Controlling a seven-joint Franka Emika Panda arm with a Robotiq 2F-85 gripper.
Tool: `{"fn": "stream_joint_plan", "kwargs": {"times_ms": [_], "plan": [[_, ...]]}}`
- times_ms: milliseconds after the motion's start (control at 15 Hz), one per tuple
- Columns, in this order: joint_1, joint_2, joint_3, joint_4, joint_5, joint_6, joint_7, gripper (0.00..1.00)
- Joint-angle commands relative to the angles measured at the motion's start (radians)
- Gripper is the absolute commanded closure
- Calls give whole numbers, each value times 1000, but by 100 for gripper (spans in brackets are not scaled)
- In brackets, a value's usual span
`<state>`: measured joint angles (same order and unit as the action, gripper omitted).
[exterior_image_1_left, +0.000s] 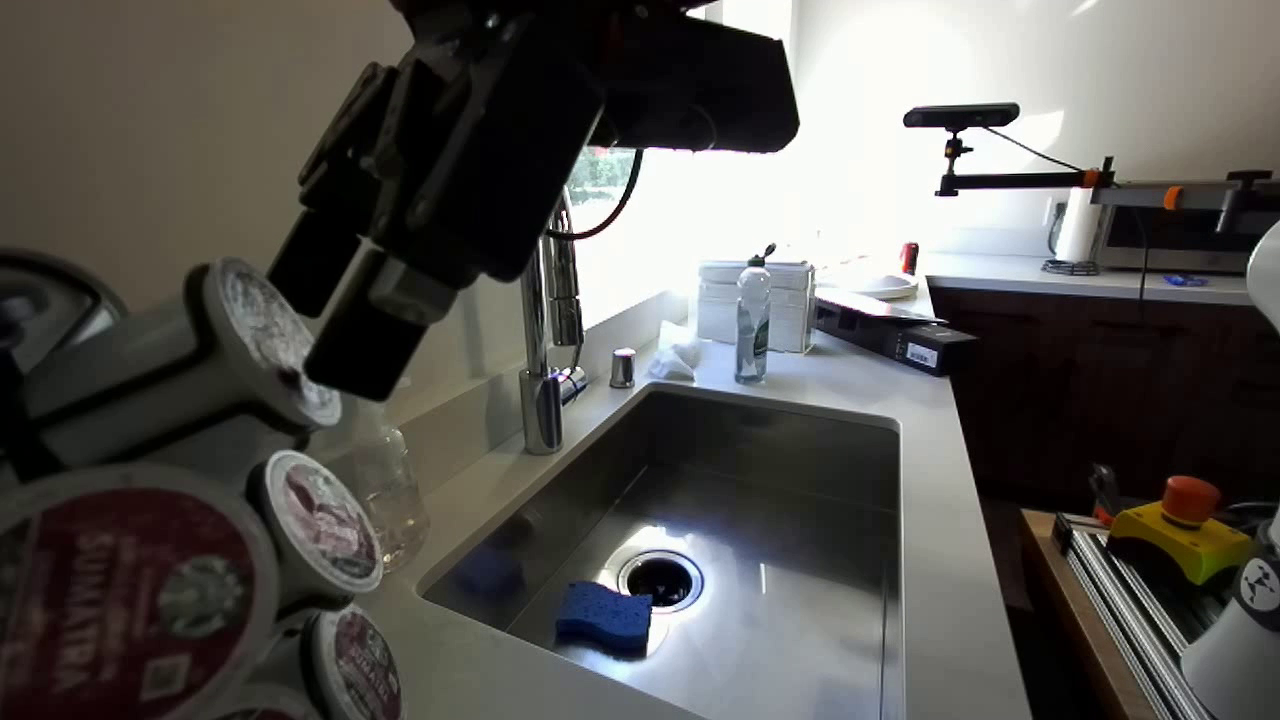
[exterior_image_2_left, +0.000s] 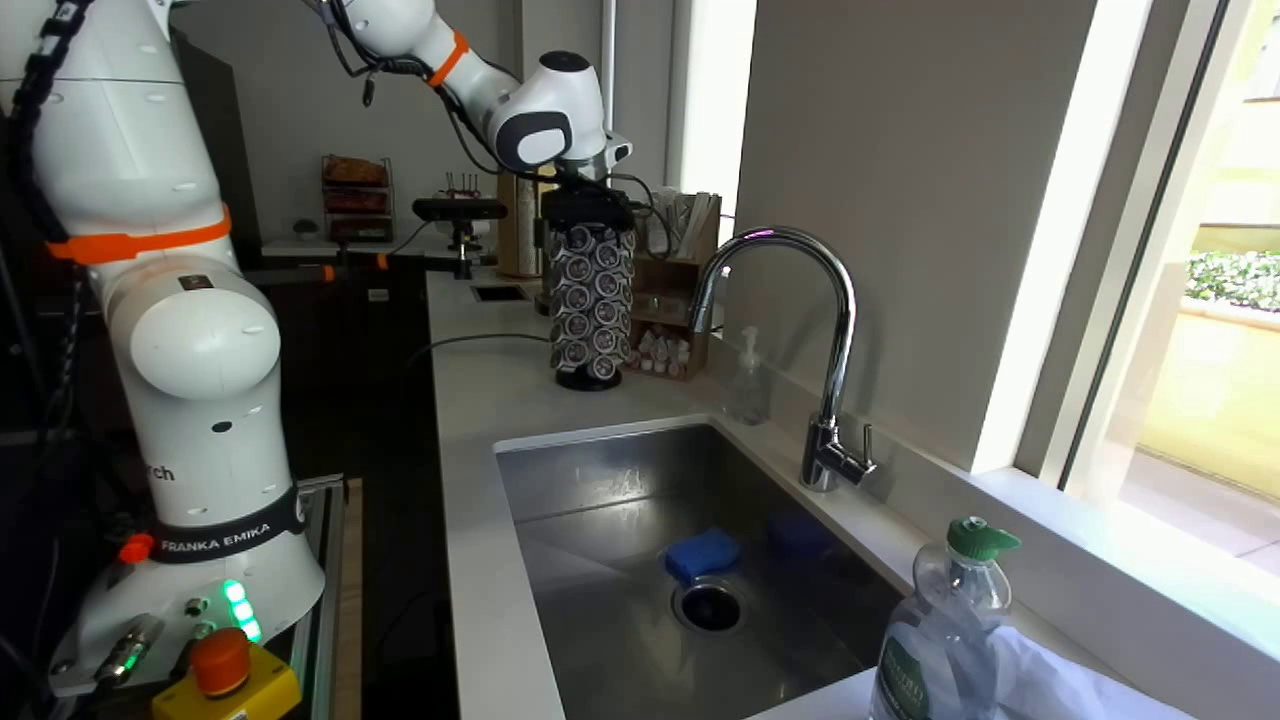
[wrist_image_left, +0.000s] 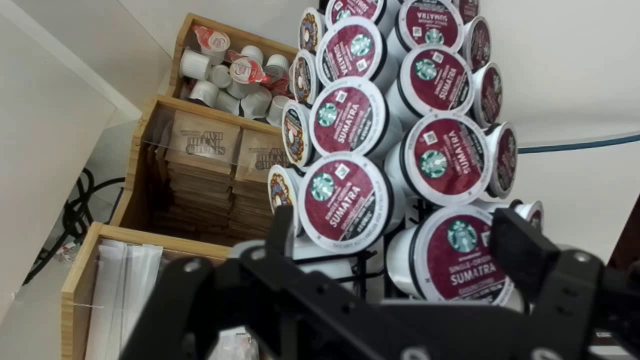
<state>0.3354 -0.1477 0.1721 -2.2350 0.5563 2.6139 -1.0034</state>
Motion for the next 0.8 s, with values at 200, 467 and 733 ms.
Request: {"fn": "stream_joint_plan", "kwargs": {"times_ms": [200,467,733], "plan": [[-5,-55,-42,-8,24,-122,-54,0],[-1,-73,-38,-13,9,-147,-47,0],[-6,-55,-34,4,-3,-125,-28,0]]}}
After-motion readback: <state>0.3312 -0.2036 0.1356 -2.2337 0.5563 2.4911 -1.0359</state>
